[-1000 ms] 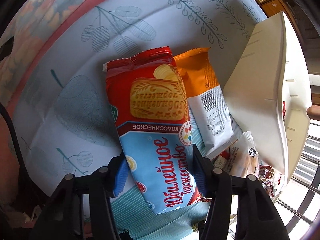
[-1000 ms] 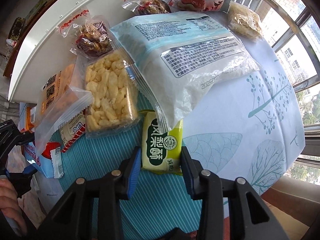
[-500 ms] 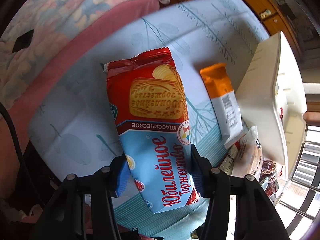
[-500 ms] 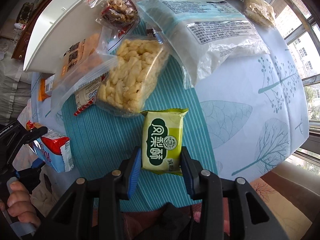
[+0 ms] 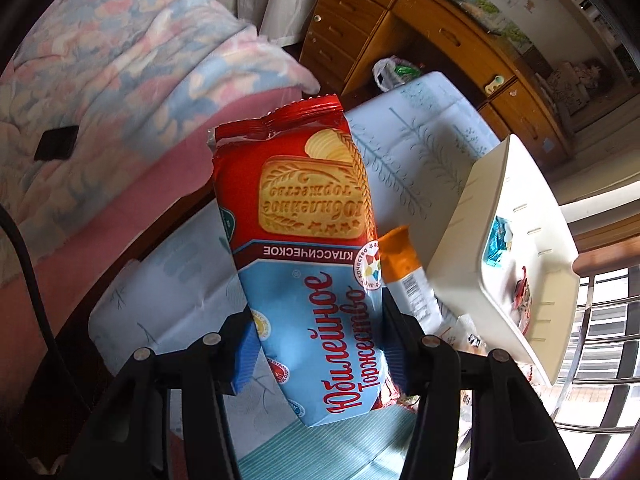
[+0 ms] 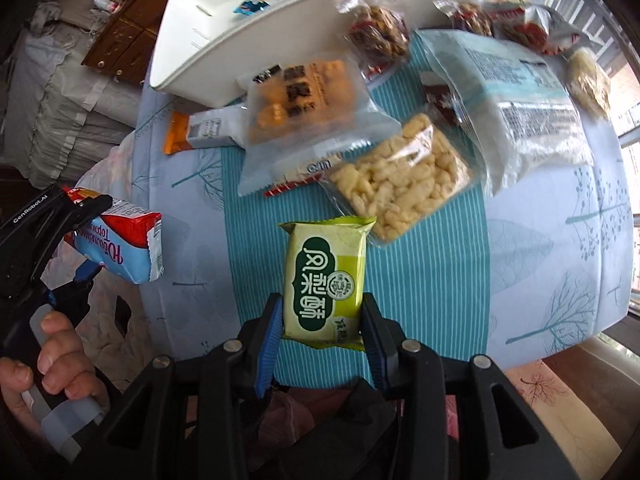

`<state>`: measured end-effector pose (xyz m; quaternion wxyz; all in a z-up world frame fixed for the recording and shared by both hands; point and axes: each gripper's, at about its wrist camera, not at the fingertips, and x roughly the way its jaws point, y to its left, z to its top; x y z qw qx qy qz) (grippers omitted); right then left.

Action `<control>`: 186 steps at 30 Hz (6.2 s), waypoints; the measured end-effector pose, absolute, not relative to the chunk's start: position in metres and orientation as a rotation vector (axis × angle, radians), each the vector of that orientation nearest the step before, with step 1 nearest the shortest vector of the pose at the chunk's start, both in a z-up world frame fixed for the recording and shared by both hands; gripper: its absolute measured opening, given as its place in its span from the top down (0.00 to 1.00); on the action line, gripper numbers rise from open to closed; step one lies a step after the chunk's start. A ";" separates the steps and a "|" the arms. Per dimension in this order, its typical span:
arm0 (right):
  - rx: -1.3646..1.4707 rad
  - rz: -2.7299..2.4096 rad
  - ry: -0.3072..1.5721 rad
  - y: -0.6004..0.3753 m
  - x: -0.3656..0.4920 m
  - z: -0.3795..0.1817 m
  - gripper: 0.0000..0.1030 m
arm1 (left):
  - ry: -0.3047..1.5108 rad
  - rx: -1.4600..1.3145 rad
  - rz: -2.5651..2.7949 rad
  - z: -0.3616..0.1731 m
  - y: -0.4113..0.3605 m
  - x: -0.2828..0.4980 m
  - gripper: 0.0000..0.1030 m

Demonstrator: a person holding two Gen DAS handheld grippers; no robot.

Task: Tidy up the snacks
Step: 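Lift both packs into the white bin and open both tools to release, then withdraw both open tools from the bin toward the remaining snacks, then grasp the clear bag of orange puffs with the left tool while the right tool grasps the large pale-blue bag, then lift both bags and carry them over the white bin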

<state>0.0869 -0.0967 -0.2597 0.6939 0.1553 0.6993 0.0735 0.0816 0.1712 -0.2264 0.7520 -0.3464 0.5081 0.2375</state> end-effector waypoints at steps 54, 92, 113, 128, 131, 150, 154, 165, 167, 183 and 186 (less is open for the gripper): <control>0.408 0.007 0.936 -0.181 0.245 -0.230 0.36 | 0.815 -0.257 -0.014 -0.175 0.039 0.224 0.23; 0.659 -0.241 0.910 -0.246 0.124 -0.229 0.22 | 1.184 -0.225 -0.277 -0.218 -0.018 0.168 0.16; 0.994 -0.400 1.194 -0.306 0.125 -0.288 0.08 | 1.476 -0.157 -0.175 -0.288 -0.052 0.189 0.10; 1.167 -0.456 1.419 -0.323 0.167 -0.324 0.00 | 1.558 -0.258 -0.085 -0.321 -0.056 0.198 0.10; 1.193 -0.480 1.456 -0.325 0.174 -0.330 0.00 | 1.562 -0.283 -0.061 -0.325 -0.056 0.199 0.10; 1.226 -0.667 1.643 -0.340 0.229 -0.356 0.00 | 1.550 -0.336 0.049 -0.342 -0.051 0.208 0.10; 1.201 -0.714 1.652 -0.341 0.244 -0.361 0.00 | 1.551 -0.343 0.055 -0.345 -0.049 0.208 0.10; 1.189 -0.706 1.621 -0.331 0.227 -0.350 0.04 | 1.537 -0.361 0.054 -0.339 -0.037 0.197 0.23; 1.188 -0.696 1.614 -0.330 0.223 -0.346 0.06 | 1.536 -0.381 0.051 -0.338 -0.033 0.194 0.23; 1.276 -0.684 1.549 -0.329 0.165 -0.325 0.17 | 1.553 -0.337 -0.045 -0.318 -0.018 0.168 0.26; 1.297 -0.668 1.540 -0.325 0.152 -0.319 0.19 | 1.552 -0.306 -0.078 -0.305 -0.019 0.166 0.26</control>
